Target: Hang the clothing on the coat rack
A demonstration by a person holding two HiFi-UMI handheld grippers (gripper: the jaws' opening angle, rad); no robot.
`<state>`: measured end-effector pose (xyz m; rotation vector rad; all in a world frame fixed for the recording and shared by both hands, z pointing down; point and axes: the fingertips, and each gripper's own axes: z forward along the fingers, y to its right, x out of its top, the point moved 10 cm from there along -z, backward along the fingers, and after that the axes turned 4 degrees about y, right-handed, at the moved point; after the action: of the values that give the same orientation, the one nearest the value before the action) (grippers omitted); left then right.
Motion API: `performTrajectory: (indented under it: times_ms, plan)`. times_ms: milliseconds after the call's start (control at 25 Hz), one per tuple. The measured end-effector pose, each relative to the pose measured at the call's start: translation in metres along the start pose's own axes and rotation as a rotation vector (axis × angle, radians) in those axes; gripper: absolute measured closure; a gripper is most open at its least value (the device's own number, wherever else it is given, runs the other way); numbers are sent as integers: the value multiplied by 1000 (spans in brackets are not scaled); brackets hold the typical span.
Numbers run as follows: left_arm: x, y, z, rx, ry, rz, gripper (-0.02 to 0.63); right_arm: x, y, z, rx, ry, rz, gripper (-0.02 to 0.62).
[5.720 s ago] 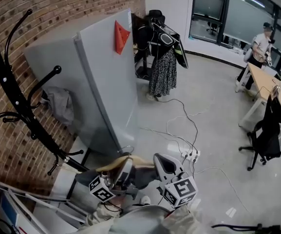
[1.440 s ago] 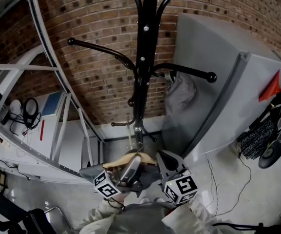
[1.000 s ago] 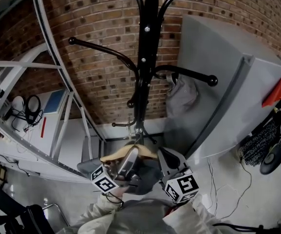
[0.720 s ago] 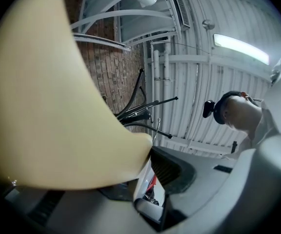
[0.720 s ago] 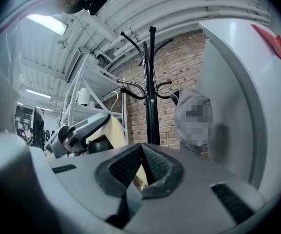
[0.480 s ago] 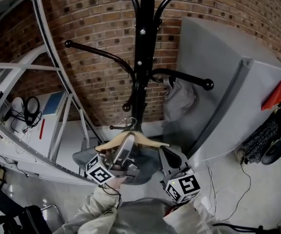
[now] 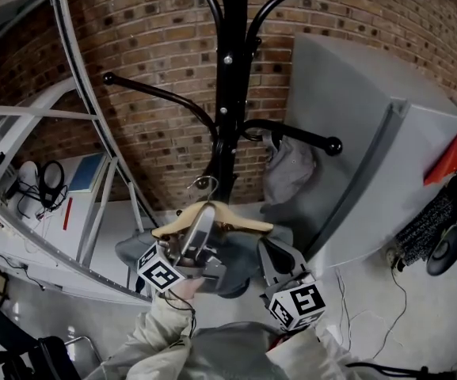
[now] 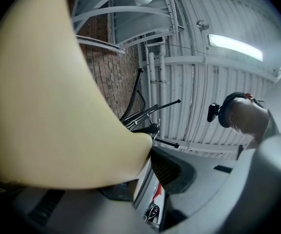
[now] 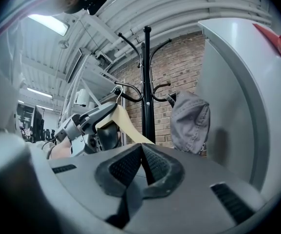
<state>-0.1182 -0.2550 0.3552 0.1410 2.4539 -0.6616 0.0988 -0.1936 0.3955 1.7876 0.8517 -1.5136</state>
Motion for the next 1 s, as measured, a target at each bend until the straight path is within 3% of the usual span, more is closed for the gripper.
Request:
performTrajectory:
  times_ms: [1000]
  plan:
    - [-15, -46, 7, 80, 17, -9, 494, -4, 30, 12, -4, -36, 8, 571]
